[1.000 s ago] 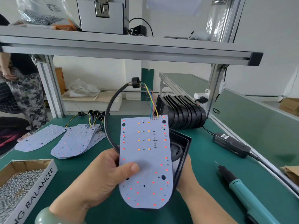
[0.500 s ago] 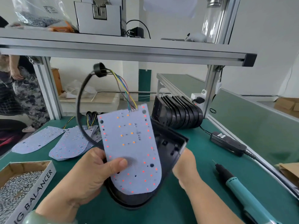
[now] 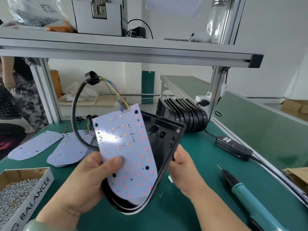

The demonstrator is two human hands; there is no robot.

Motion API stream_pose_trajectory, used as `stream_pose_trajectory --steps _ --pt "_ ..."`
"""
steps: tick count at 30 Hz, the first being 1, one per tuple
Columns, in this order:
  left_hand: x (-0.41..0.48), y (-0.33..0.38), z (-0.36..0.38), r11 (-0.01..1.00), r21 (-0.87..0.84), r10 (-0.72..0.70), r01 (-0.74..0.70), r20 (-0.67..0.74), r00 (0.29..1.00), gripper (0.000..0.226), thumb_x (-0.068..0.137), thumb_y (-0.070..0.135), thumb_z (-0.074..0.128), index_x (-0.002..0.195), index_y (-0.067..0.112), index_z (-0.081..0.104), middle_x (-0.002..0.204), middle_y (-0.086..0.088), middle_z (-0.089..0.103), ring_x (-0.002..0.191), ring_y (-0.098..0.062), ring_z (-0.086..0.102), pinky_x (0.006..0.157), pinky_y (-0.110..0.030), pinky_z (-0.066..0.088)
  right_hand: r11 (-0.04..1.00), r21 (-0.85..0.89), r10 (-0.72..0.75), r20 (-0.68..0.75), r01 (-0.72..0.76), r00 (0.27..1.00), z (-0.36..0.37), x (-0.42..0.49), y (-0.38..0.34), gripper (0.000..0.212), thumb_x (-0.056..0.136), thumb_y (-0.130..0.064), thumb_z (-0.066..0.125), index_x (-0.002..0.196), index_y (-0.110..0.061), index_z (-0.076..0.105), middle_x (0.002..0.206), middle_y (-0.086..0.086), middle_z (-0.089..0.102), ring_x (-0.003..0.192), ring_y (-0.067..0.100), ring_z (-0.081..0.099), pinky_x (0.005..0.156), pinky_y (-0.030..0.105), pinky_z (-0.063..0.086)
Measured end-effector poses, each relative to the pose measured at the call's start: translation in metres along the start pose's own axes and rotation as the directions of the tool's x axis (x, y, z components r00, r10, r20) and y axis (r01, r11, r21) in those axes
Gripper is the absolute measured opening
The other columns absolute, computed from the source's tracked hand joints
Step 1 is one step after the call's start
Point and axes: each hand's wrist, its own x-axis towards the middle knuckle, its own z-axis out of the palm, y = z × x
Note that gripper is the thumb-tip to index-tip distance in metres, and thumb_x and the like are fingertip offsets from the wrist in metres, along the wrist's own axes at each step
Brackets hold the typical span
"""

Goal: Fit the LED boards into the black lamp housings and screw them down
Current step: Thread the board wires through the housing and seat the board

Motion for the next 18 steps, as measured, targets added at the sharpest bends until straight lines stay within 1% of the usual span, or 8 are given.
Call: stream_pose_trajectory --steps 1,3,6,9,10,12,15,18 --pt "-0.001 -0.001 0.004 1.000 0.015 -0.004 0.004 0.037 0.999 0.021 0.072 -0.001 0.067 0.090 0.003 0.076 0.095 -0.023 0.072 0.078 -0.031 0.072 0.064 -0.035 0.058 0.997 0.081 0.003 0.045 -0.007 0.999 0.005 -0.002 -0.005 0.042 0.095 0.004 0.050 0.106 -0.030 0.072 0.103 0.003 0.074 0.098 0.028 0.068 0.079 0.039 0.058" --pt "-0.003 -0.007 0.011 0.999 0.049 -0.016 0.011 0.090 0.996 0.021 0.073 0.001 0.064 0.091 0.003 0.076 0.096 -0.023 0.072 0.080 -0.031 0.072 0.067 -0.034 0.058 0.979 0.197 0.030 0.078 -0.045 0.997 0.012 -0.007 -0.012 0.036 0.091 0.003 0.055 0.083 -0.026 0.075 0.084 -0.011 0.075 0.078 0.003 0.070 0.066 0.020 0.054" --pt "-0.002 -0.009 0.013 0.997 0.072 -0.025 0.016 0.118 0.993 0.023 0.073 0.006 0.061 0.090 0.006 0.077 0.096 -0.021 0.073 0.080 -0.029 0.072 0.067 -0.033 0.058 0.953 0.255 0.189 -0.065 -0.167 0.980 0.004 -0.005 -0.002 0.050 0.093 0.006 0.048 0.061 -0.024 0.070 0.062 -0.009 0.069 0.059 0.007 0.065 0.059 0.025 0.052" --pt "-0.001 -0.005 0.009 0.996 0.091 0.019 -0.023 0.043 0.999 0.020 0.072 0.002 0.070 0.090 0.009 0.077 0.095 -0.020 0.073 0.079 -0.027 0.072 0.064 -0.031 0.058 0.949 0.106 0.314 -0.341 -0.296 0.886 -0.008 0.005 0.014 0.046 0.094 0.004 0.042 0.059 -0.022 0.055 0.049 -0.009 0.055 0.048 0.011 0.048 0.051 0.020 0.041" --pt "0.000 -0.004 0.006 0.996 0.080 0.045 -0.045 -0.004 0.999 0.021 0.071 0.008 0.065 0.088 0.011 0.077 0.093 -0.018 0.074 0.076 -0.026 0.073 0.062 -0.031 0.058 0.948 0.010 0.289 -0.447 -0.318 0.847 -0.013 0.007 0.022 0.038 0.094 -0.002 0.047 0.064 -0.022 0.055 0.052 -0.013 0.056 0.047 0.007 0.044 0.045 0.015 0.038" --pt "0.001 0.001 -0.002 0.995 0.065 0.087 -0.082 -0.076 0.993 0.024 0.072 0.012 0.058 0.085 0.011 0.078 0.089 -0.016 0.074 0.072 -0.026 0.073 0.059 -0.031 0.058 0.950 0.040 0.275 -0.575 -0.309 0.771 -0.022 0.010 0.031 0.019 0.094 -0.013 0.056 0.077 -0.019 0.064 0.069 -0.010 0.066 0.053 0.006 0.047 0.043 0.008 0.034" --pt "0.002 0.007 -0.010 0.991 0.044 0.129 -0.124 -0.154 0.980 0.026 0.071 0.010 0.053 0.078 0.013 0.078 0.080 -0.013 0.075 0.063 -0.023 0.072 0.053 -0.030 0.057 0.925 0.042 0.317 -0.633 -0.378 0.706 -0.030 0.010 0.036 0.009 0.093 -0.016 0.058 0.095 -0.018 0.067 0.097 -0.003 0.070 0.079 0.009 0.060 0.061 0.010 0.041" --pt "0.004 0.007 -0.016 0.988 0.111 0.128 -0.109 -0.187 0.974 0.026 0.069 0.010 0.055 0.080 0.014 0.078 0.083 -0.013 0.075 0.065 -0.024 0.072 0.053 -0.031 0.057 0.851 -0.225 0.280 -0.571 -0.475 0.772 -0.026 0.005 0.031 0.047 0.092 -0.020 0.059 0.138 -0.023 0.048 0.141 -0.007 0.049 0.115 0.012 0.052 0.092 0.022 0.036"
